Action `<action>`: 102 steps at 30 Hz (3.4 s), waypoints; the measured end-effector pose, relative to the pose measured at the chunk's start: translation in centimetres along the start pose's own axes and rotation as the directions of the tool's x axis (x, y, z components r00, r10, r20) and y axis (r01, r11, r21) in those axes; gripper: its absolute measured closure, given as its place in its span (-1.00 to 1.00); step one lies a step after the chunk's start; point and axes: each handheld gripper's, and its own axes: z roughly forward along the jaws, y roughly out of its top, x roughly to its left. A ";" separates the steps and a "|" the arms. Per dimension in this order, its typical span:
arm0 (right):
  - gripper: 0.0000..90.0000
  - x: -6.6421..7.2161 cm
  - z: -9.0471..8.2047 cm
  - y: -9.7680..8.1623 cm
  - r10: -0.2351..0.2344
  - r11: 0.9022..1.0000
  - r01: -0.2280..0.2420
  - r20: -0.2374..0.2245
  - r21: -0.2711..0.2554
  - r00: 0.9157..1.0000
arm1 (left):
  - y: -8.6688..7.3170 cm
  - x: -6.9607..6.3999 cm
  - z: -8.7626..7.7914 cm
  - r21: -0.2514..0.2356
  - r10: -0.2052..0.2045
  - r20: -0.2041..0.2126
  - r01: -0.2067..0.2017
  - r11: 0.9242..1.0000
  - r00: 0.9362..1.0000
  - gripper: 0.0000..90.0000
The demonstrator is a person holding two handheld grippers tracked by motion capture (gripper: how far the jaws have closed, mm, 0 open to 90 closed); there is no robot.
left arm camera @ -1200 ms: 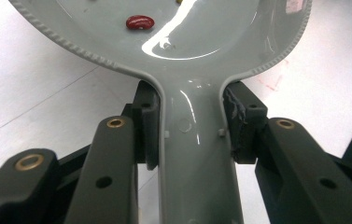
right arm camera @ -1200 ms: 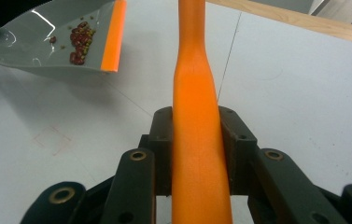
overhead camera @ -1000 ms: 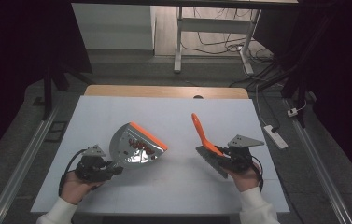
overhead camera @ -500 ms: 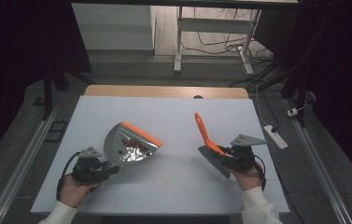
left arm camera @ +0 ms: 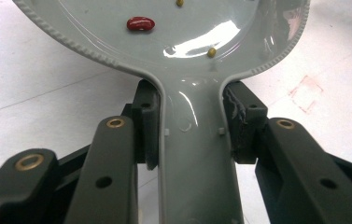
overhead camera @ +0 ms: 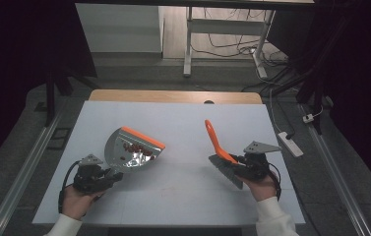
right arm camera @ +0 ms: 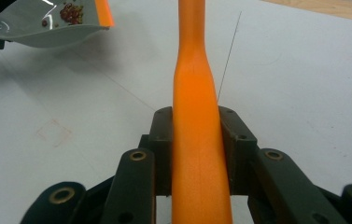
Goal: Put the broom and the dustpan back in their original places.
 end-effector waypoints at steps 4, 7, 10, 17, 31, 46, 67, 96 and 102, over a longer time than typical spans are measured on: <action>0.56 0.2 0.1 0.0 0.001 1.000 -0.001 -0.006 0.010 1.000 | -0.1 0.3 -0.2 -0.012 -0.008 -0.002 0.008 1.000 1.000 0.37; 0.56 0.2 0.2 0.0 0.008 1.000 -0.008 -0.004 0.024 1.000 | -0.3 0.5 -0.3 -0.013 -0.018 -0.015 0.018 1.000 1.000 0.37; 0.56 0.3 0.3 -0.1 0.007 1.000 -0.007 -0.005 0.030 1.000 | -0.5 0.7 -0.4 -0.022 -0.040 -0.023 0.039 0.999 0.999 0.37; 0.56 0.6 0.1 -0.2 0.007 0.999 -0.007 -0.009 0.035 1.000 | -0.7 0.8 -0.4 -0.042 -0.092 -0.048 0.090 0.995 0.995 0.37; 0.56 1.0 -0.4 -0.9 0.028 0.998 -0.027 -0.023 0.058 0.999 | -1.5 0.7 0.6 -0.063 -0.207 -0.122 0.201 0.978 0.971 0.37; 0.56 0.8 0.4 -2.1 0.070 0.991 -0.066 -0.025 0.120 0.997 | -1.9 1.6 1.8 -0.052 -0.256 -0.166 0.251 0.967 0.952 0.37; 0.54 -0.7 0.8 -2.8 0.103 0.986 -0.103 0.005 0.134 0.995 | -1.8 1.6 3.2 -0.026 -0.294 -0.214 0.295 0.955 0.931 0.36; 0.14 -3.7 2.2 -3.7 0.142 0.964 -0.161 0.101 0.213 0.985 | -1.8 1.6 3.1 -0.020 -0.260 -0.199 0.261 0.965 0.945 0.20; 0.04 -4.0 2.6 -3.9 0.135 0.958 -0.163 0.131 0.235 0.982 | -1.8 1.7 3.0 -0.027 -0.263 -0.209 0.264 0.964 0.942 0.08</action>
